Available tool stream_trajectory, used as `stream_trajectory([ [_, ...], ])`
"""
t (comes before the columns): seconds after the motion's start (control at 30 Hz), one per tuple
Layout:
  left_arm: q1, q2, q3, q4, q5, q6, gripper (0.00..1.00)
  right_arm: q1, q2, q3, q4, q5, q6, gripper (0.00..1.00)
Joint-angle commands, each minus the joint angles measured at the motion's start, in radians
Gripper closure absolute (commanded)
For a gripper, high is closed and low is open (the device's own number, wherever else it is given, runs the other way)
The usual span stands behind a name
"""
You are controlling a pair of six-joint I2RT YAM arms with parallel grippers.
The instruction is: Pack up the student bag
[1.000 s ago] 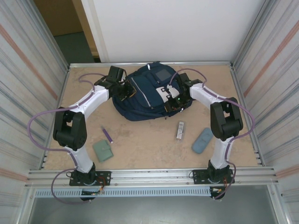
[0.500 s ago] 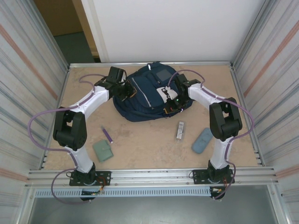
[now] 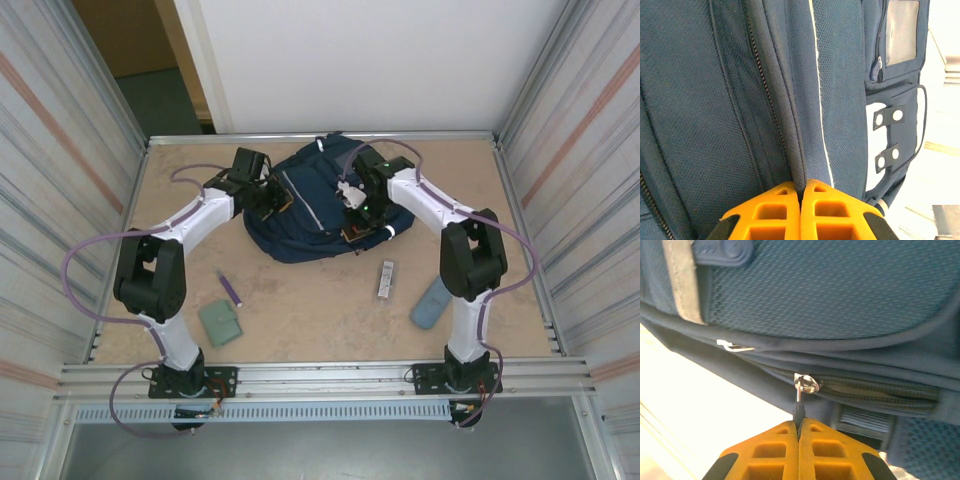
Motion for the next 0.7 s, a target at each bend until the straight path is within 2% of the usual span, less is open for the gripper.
stream_trajectory([
  [0.0, -0.013, -0.003, -0.015, 0.067, 0.053, -0.025, 1.0, 0.038, 0.043, 0.054, -0.122, -0.044, -0.023, 1.0],
  [0.17, -0.03, -0.005, -0.058, 0.116, 0.016, -0.066, 1.0, 0.084, 0.054, 0.062, -0.032, -0.222, 0.03, 1.0],
  [0.27, -0.04, 0.015, -0.065, 0.134, 0.034, -0.09, 1.0, 0.119, 0.055, 0.067, 0.062, -0.289, 0.101, 0.98],
  [0.33, -0.047, 0.024, -0.069, 0.144, 0.031, -0.092, 1.0, 0.138, 0.06, 0.06, 0.134, -0.298, 0.157, 0.91],
  [0.53, -0.053, 0.057, -0.077, 0.167, 0.052, -0.1, 1.0, 0.201, 0.091, 0.014, 0.317, -0.277, 0.302, 0.92],
  [0.67, -0.067, 0.063, -0.092, 0.182, 0.05, -0.096, 1.0, 0.242, 0.063, -0.091, 0.527, -0.265, 0.445, 0.9],
])
